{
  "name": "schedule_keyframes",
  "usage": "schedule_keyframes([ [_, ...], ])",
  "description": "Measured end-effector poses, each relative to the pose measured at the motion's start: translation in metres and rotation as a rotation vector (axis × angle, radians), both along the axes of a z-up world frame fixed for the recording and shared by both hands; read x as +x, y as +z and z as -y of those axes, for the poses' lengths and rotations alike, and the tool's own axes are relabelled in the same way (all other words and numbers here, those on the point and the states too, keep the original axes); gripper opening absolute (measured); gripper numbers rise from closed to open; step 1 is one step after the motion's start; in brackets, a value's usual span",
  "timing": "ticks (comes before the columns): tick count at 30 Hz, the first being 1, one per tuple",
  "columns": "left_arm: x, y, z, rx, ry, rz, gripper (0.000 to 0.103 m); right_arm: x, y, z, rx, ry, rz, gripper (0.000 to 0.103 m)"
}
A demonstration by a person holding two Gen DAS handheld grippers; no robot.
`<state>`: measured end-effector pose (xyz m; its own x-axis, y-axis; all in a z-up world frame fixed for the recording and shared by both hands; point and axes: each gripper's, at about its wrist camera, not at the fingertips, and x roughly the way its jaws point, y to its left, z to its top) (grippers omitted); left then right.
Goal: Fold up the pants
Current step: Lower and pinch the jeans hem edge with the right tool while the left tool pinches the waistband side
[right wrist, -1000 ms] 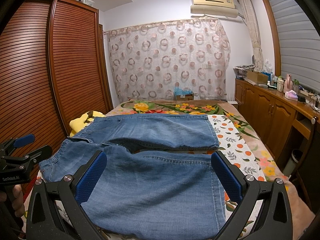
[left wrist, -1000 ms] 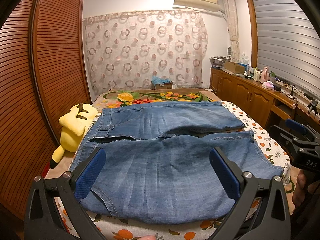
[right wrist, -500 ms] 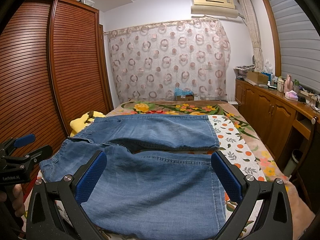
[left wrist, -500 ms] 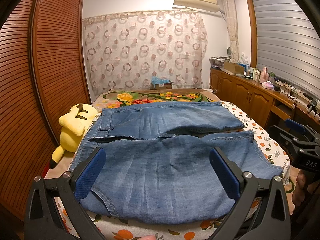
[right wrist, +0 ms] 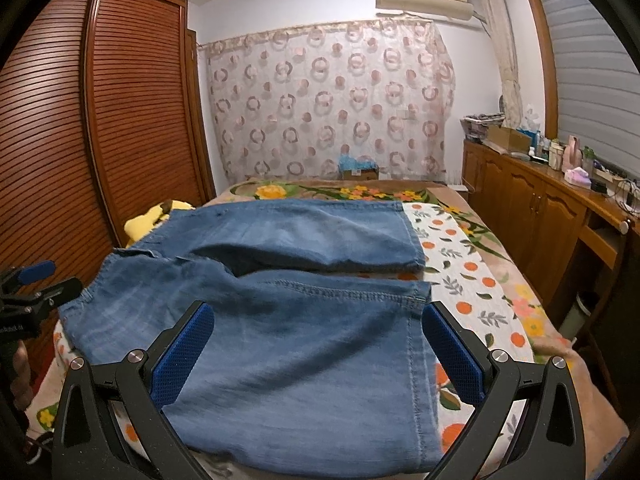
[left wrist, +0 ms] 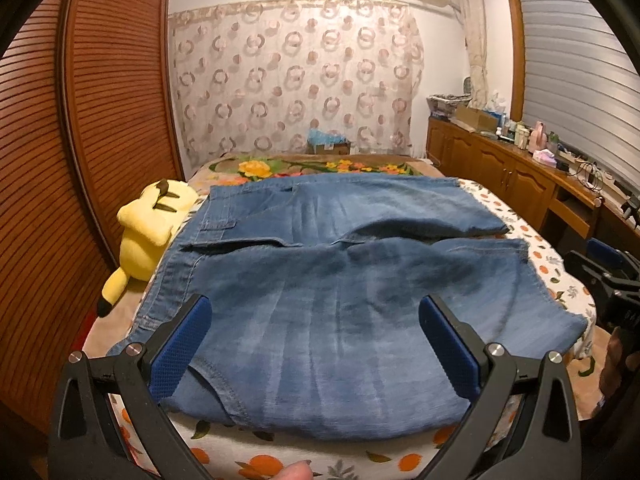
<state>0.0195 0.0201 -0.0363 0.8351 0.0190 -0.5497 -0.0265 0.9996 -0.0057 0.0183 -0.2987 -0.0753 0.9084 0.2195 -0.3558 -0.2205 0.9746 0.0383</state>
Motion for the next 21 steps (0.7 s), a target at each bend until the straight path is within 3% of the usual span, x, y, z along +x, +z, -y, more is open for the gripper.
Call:
schedule_keyframes([
  [13, 0.008, -0.025, -0.051, 0.002, 0.063, -0.038, 0.103, 0.0, -0.003, 0.006, -0.045, -0.053, -0.056, 0.101],
  [21, 0.003, -0.037, -0.092, 0.0, 0.139, -0.046, 0.103, -0.001, -0.006, 0.012, -0.074, -0.066, -0.137, 0.093],
])
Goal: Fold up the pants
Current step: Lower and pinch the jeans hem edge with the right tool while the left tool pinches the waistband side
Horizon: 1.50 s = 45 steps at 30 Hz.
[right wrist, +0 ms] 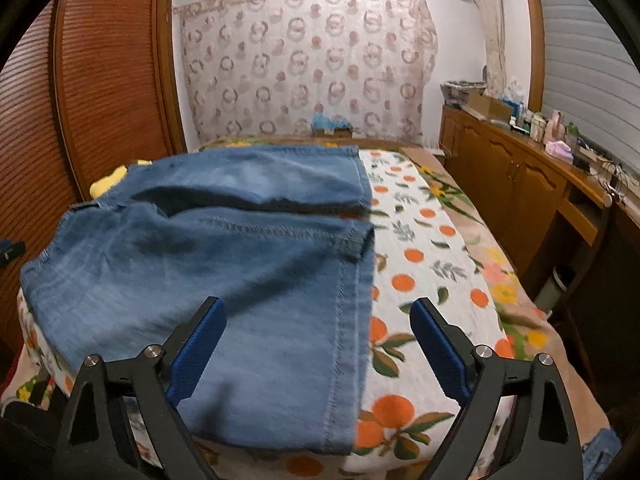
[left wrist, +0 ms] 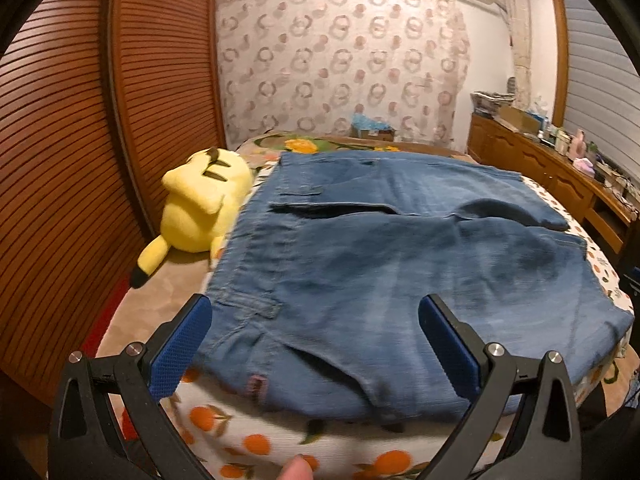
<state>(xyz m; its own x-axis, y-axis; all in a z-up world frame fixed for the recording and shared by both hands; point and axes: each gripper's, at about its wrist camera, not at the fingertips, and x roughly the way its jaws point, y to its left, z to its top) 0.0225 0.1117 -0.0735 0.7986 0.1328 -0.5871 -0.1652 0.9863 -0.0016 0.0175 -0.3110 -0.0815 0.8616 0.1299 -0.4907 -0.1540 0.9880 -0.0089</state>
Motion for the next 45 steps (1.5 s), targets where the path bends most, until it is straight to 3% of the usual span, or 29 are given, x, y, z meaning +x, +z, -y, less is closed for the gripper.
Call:
schedule_keyframes([
  [13, 0.002, -0.028, -0.037, -0.032, 0.051, -0.052, 0.102, -0.016, 0.013, 0.004, -0.045, 0.044, -0.12, 0.085],
  [21, 0.0, -0.039, -0.057, -0.056, 0.084, -0.077, 0.092, -0.032, 0.005, 0.017, -0.036, 0.058, -0.159, 0.076],
  [28, -0.004, -0.05, -0.073, -0.078, 0.119, -0.107, 0.081, -0.037, 0.004, 0.021, -0.013, 0.07, -0.185, 0.059],
  [31, -0.005, -0.055, -0.078, -0.084, 0.13, -0.118, 0.08, -0.039, 0.004, 0.02, -0.019, 0.073, -0.19, 0.055],
  [45, -0.004, -0.072, -0.09, -0.138, 0.141, -0.123, 0.078, -0.023, 0.004, 0.013, -0.026, 0.098, -0.208, 0.016],
])
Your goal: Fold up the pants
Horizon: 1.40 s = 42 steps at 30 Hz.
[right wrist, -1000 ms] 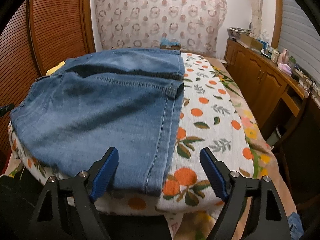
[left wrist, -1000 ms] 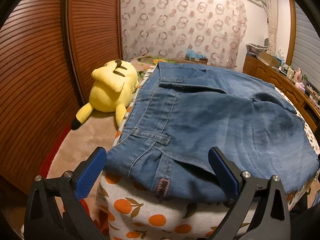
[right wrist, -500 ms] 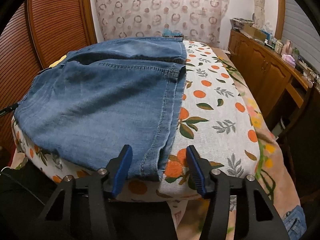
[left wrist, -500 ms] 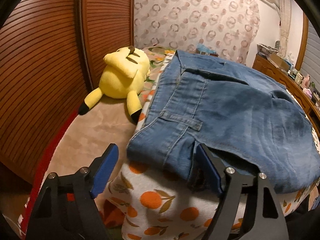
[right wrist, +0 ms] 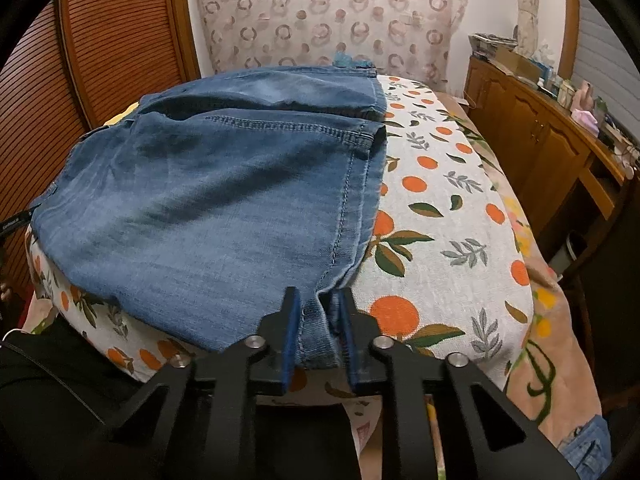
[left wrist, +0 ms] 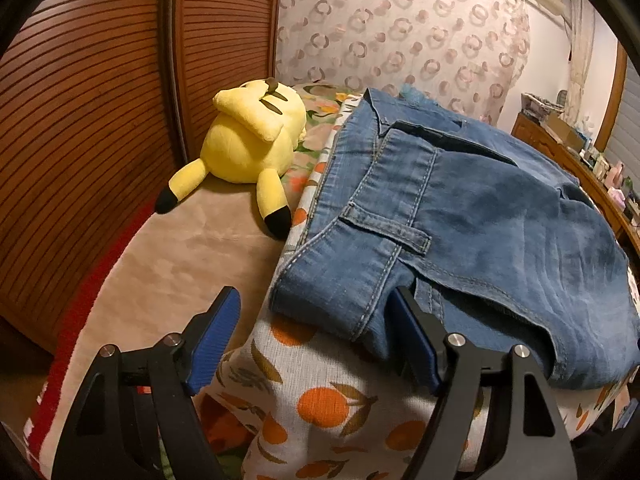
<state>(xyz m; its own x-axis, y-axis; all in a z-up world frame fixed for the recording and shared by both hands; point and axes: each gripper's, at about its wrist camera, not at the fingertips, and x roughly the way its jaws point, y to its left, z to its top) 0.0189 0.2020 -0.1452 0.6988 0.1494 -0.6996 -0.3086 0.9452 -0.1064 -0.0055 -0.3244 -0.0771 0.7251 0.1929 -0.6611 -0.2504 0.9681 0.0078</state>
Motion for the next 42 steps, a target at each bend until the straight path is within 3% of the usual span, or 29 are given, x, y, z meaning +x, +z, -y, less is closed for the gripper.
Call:
schedule_keyframes([
  [2, 0.001, 0.001, 0.0, -0.003, -0.005, 0.007, 0.076, 0.005, 0.001, -0.002, -0.006, 0.002, 0.004, 0.014],
  [5, 0.002, 0.001, -0.002, -0.037, -0.011, 0.024, 0.066, 0.007, 0.002, -0.003, -0.009, 0.009, 0.012, 0.012],
  [8, 0.002, 0.003, 0.001, -0.005, 0.002, 0.033, 0.06, 0.009, 0.001, -0.002, 0.002, 0.015, 0.012, 0.01],
  [13, -0.002, 0.011, -0.001, -0.012, -0.01, 0.069, 0.039, 0.01, 0.004, -0.003, 0.013, 0.02, 0.02, 0.008],
  [19, -0.003, 0.03, 0.011, 0.036, -0.04, 0.1, 0.026, 0.012, 0.013, -0.003, 0.03, 0.027, 0.049, 0.007],
  [24, -0.005, 0.059, 0.022, 0.116, -0.067, 0.144, 0.025, 0.014, 0.027, -0.002, 0.046, 0.034, 0.097, 0.007],
  [42, 0.018, 0.102, 0.036, 0.132, -0.125, 0.237, 0.019, 0.04, 0.06, 0.008, 0.074, 0.018, 0.251, 0.006],
])
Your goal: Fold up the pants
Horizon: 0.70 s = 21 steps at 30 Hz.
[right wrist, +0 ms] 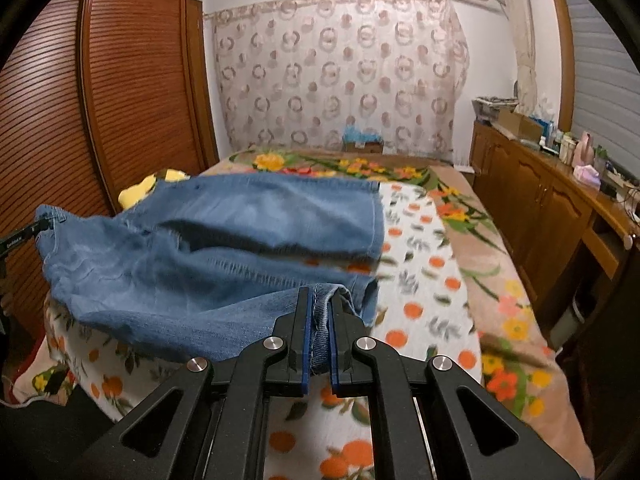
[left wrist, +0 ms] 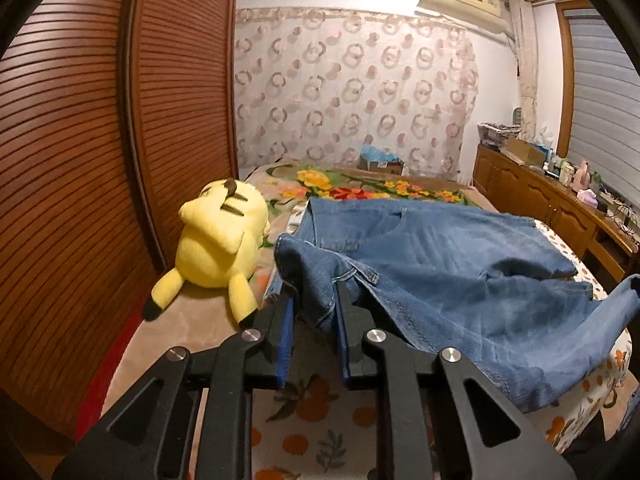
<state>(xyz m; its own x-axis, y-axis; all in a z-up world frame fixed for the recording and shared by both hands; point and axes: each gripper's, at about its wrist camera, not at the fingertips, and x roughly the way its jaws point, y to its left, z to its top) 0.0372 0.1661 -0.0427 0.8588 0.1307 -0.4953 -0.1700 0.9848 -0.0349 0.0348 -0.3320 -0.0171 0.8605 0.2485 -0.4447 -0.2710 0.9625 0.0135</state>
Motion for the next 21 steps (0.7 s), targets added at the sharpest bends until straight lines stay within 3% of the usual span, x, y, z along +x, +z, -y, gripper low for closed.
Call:
schedule_keyframes([
  [12, 0.036, 0.016, 0.003, 0.007, -0.021, 0.029, 0.016, 0.038, 0.01, 0.003, 0.002, 0.002, 0.081, 0.006],
  [21, 0.062, 0.045, 0.009, 0.02, -0.027, 0.08, 0.014, 0.06, 0.027, 0.01, 0.014, -0.01, 0.151, 0.005],
])
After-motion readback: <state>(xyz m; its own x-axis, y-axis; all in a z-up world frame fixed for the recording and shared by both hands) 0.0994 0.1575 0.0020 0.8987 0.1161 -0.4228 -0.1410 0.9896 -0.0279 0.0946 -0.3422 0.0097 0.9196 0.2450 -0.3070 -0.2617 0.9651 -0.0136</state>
